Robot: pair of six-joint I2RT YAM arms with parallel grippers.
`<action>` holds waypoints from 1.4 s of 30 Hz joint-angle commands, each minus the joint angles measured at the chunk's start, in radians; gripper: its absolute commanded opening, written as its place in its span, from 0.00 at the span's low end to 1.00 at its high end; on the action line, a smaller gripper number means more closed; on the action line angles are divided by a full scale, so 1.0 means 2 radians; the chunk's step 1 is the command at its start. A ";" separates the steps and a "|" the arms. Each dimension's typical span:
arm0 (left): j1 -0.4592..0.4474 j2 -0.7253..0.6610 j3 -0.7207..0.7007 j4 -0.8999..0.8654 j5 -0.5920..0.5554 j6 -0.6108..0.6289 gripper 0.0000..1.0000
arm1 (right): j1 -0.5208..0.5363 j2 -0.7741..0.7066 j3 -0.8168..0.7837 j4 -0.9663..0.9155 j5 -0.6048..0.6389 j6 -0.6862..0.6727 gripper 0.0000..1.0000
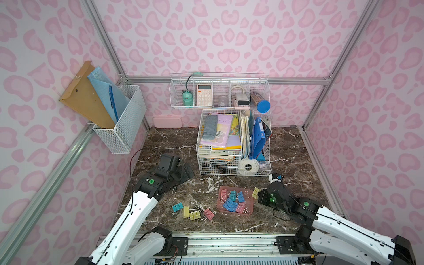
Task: Put the binder clips in the storage box
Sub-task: Adjust the storage box at the center of the board, then place the binder clip in the storage box.
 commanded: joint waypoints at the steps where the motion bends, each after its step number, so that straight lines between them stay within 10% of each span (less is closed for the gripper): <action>1: 0.001 0.000 0.002 0.006 0.003 0.000 0.99 | -0.009 0.018 0.007 -0.020 -0.006 -0.023 0.00; 24: 0.001 -0.006 -0.002 -0.001 -0.005 0.005 0.99 | -0.003 0.069 0.059 0.055 -0.066 -0.084 0.00; 42: 0.001 -0.013 -0.002 -0.037 -0.012 0.020 0.99 | 0.018 0.243 0.111 0.090 -0.091 -0.102 0.01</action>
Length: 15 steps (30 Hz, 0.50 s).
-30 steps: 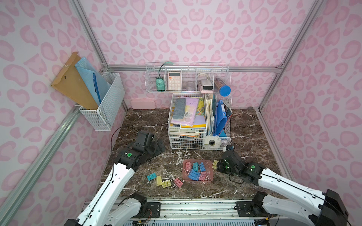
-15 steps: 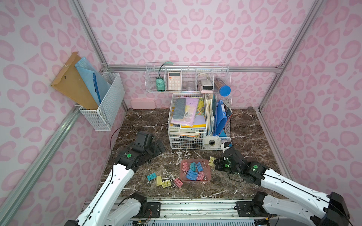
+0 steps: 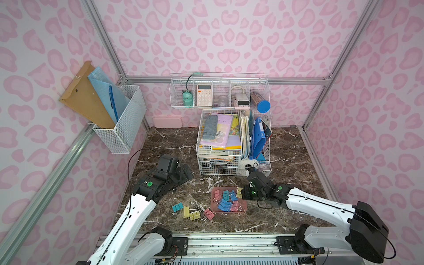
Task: Put the binder clips in the storage box
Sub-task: Place the binder clip in the storage box, then pick up the binder clip at the center of the board.
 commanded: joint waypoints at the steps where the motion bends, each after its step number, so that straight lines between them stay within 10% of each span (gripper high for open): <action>1: 0.001 0.002 0.002 -0.031 -0.001 0.015 0.99 | 0.005 0.022 0.017 0.000 0.011 -0.007 0.11; 9: 0.001 -0.017 -0.012 -0.045 -0.016 0.017 0.99 | 0.055 -0.009 0.071 -0.036 0.088 -0.013 0.66; 15: 0.001 -0.022 -0.007 -0.038 -0.028 0.017 0.99 | 0.178 0.027 0.134 -0.065 0.176 -0.008 0.56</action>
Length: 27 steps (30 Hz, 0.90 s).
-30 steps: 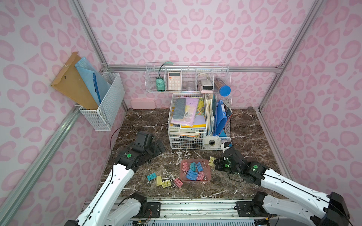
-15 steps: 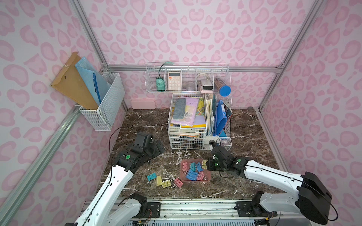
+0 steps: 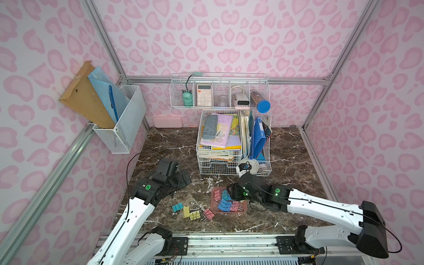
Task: Put the binder clips in the storage box
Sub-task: Pick up the binder clip at the center of the board.
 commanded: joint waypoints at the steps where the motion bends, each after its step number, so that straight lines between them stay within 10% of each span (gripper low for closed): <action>1: 0.001 -0.002 0.004 -0.001 -0.018 0.006 0.99 | 0.056 0.055 0.041 -0.038 0.065 -0.005 0.54; 11: 0.002 -0.036 -0.011 -0.044 -0.131 -0.061 0.99 | 0.180 0.324 0.283 -0.144 0.096 -0.129 0.63; 21: 0.004 -0.065 -0.031 -0.031 -0.124 -0.078 0.98 | 0.164 0.321 0.231 -0.144 0.094 -0.123 0.66; 27: 0.004 -0.057 -0.029 -0.029 -0.123 -0.075 0.98 | 0.156 0.327 0.218 -0.128 0.086 -0.126 0.45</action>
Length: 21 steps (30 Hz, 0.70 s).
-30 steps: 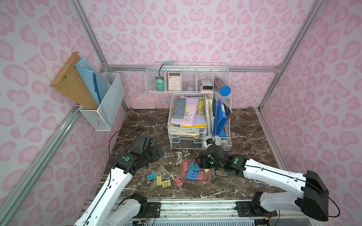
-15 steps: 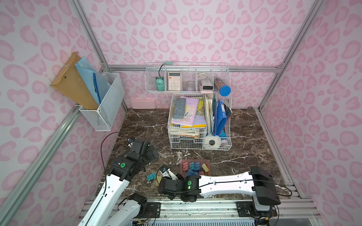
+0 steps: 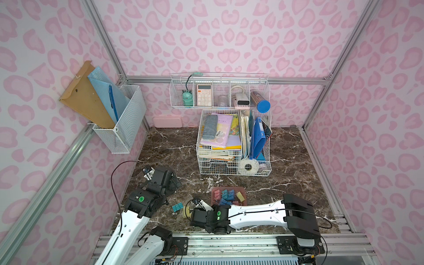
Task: Put the binder clips in the storage box
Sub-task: Pick up the binder clip at the center of the board.
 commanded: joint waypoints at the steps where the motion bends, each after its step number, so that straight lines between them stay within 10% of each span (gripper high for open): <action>1: 0.001 0.005 0.004 0.005 -0.002 0.005 0.98 | -0.001 0.008 0.007 0.007 0.002 -0.009 0.44; 11: 0.001 0.005 0.006 0.003 -0.006 0.009 0.98 | -0.004 0.034 0.030 0.015 0.002 -0.012 0.45; 21: 0.001 0.006 0.002 0.008 -0.003 0.011 0.98 | -0.006 0.015 0.019 0.028 0.027 -0.002 0.09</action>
